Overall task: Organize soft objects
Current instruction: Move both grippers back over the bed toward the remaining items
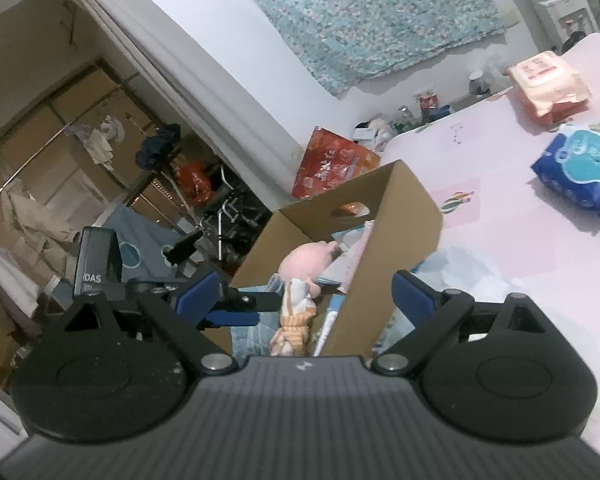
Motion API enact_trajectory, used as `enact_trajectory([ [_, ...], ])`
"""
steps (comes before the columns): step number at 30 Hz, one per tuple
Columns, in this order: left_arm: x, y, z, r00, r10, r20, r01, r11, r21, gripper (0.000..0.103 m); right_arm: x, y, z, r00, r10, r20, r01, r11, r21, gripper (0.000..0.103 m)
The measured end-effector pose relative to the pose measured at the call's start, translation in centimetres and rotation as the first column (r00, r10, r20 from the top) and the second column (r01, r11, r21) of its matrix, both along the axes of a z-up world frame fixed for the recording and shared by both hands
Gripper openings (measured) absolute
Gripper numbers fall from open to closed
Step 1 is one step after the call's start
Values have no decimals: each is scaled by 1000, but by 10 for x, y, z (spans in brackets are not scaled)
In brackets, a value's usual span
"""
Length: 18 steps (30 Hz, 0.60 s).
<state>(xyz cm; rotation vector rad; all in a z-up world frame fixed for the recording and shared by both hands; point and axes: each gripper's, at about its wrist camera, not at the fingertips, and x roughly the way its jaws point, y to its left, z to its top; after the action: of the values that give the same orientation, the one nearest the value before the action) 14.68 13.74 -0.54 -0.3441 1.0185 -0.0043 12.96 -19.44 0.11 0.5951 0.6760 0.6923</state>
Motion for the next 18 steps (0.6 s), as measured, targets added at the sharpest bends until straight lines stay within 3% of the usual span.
enact_trajectory([
  [5,-4,-15,13,998,-47,40,45,998,49,75,-15,-26,-12,999,-43,-15,43,999,-20,94],
  [11,-2,-61,34,981,-179,74,172,981,94,91,-26,-70,-33,988,-147,-37,144,987,-74,94],
  [18,22,-133,43,953,-301,24,297,950,98,94,-18,-128,-47,961,-276,-11,273,954,-125,94],
])
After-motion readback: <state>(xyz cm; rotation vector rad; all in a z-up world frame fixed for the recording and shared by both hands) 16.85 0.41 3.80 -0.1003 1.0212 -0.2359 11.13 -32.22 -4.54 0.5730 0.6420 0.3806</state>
